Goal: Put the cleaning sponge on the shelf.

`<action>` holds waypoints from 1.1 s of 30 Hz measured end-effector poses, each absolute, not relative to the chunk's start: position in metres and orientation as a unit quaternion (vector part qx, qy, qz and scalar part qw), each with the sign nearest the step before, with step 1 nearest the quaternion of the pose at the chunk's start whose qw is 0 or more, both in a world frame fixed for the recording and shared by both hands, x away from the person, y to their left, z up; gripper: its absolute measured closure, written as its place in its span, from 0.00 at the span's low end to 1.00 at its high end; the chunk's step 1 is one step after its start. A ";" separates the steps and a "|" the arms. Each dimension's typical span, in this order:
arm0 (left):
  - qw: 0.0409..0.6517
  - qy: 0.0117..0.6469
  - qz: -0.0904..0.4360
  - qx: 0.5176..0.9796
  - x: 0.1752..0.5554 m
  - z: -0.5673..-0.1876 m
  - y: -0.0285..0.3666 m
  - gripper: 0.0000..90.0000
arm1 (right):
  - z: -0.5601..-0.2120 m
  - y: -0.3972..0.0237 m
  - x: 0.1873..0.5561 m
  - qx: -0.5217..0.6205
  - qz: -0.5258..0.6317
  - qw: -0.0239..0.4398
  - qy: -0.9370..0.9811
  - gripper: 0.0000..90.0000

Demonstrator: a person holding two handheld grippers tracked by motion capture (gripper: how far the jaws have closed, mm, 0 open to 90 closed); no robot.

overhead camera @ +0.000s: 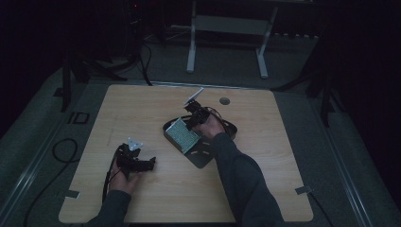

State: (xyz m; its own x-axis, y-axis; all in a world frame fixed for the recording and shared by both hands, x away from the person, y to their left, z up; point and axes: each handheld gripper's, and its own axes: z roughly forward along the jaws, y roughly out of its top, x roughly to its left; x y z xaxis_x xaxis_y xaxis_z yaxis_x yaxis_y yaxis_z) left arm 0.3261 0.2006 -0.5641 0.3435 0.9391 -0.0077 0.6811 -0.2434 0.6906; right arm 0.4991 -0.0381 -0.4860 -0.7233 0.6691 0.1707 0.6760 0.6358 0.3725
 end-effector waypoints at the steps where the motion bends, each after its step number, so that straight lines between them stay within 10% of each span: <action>1: 0.307 0.533 0.210 0.760 0.326 -0.564 0.201 0.04 | -0.486 -0.038 0.499 -0.372 -0.209 0.009 -0.904 0.98; 33: 0.306 0.533 0.210 0.760 0.326 -0.564 0.201 0.04 | -0.500 -0.039 0.499 -0.384 -0.197 -0.010 -0.902 0.95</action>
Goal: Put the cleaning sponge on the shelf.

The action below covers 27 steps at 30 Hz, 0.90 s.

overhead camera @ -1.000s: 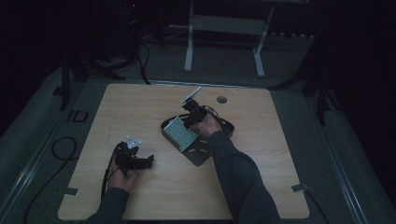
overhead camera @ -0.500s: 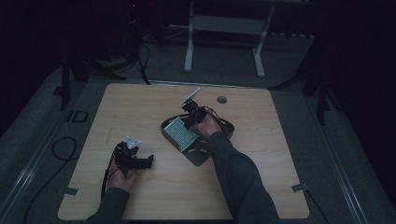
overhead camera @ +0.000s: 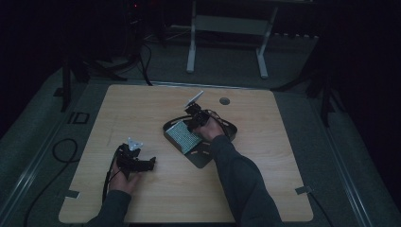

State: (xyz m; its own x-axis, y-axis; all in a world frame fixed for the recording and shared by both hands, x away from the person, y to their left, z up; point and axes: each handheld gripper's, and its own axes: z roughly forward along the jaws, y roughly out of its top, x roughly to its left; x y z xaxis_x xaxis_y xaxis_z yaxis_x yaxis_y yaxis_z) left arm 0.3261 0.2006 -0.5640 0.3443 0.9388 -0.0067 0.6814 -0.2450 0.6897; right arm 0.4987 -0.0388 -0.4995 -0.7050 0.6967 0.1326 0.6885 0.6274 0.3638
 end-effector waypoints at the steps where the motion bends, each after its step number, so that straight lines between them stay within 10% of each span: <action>1: 0.306 0.533 0.210 0.761 0.326 -0.564 0.201 0.04 | -0.500 -0.039 0.499 0.385 0.197 0.010 0.902 0.95; 27: 0.307 0.533 0.210 0.760 0.326 -0.564 0.200 0.04 | -0.487 -0.057 0.492 0.386 0.204 0.040 0.899 0.75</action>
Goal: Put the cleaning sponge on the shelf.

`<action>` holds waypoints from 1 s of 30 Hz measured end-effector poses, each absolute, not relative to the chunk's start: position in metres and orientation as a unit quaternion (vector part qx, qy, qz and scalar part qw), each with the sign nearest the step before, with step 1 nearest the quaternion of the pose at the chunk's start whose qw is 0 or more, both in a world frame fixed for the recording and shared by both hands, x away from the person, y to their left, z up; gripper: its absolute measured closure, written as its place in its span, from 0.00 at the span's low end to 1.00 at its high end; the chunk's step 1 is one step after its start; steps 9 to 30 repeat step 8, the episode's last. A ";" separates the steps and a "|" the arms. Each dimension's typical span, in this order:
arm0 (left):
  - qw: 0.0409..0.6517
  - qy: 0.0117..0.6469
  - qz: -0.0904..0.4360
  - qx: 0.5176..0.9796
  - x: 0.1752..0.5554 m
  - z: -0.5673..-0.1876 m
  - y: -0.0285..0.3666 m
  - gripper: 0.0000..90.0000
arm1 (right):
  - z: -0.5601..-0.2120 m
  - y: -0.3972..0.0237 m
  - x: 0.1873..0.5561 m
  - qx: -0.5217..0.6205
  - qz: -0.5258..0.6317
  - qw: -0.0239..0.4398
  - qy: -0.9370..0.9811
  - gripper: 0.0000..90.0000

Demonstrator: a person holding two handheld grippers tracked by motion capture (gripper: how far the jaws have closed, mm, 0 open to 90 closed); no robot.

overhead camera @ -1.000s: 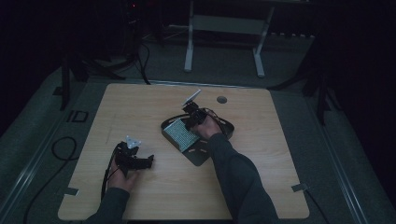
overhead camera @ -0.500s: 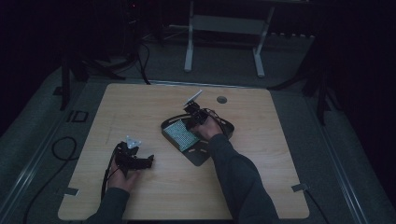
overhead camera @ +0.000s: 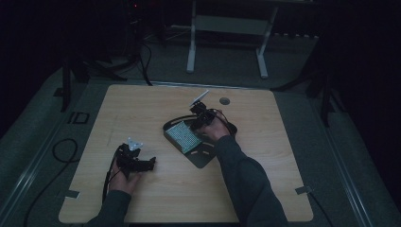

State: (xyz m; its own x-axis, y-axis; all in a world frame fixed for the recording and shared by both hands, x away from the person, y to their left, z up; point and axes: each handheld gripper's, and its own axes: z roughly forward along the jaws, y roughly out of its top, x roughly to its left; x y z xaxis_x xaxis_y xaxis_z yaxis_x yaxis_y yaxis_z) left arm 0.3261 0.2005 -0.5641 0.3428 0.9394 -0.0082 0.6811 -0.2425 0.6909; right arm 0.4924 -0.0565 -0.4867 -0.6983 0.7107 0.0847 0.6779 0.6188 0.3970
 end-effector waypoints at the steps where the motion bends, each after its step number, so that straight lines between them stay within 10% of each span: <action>1: 0.308 0.534 0.210 0.759 0.326 -0.564 0.200 0.04 | -0.486 -0.058 0.492 0.388 0.203 0.041 0.898 0.75; 30: 0.307 0.533 0.210 0.760 0.326 -0.564 0.200 0.04 | -0.484 -0.069 0.490 0.391 0.199 0.046 0.897 0.73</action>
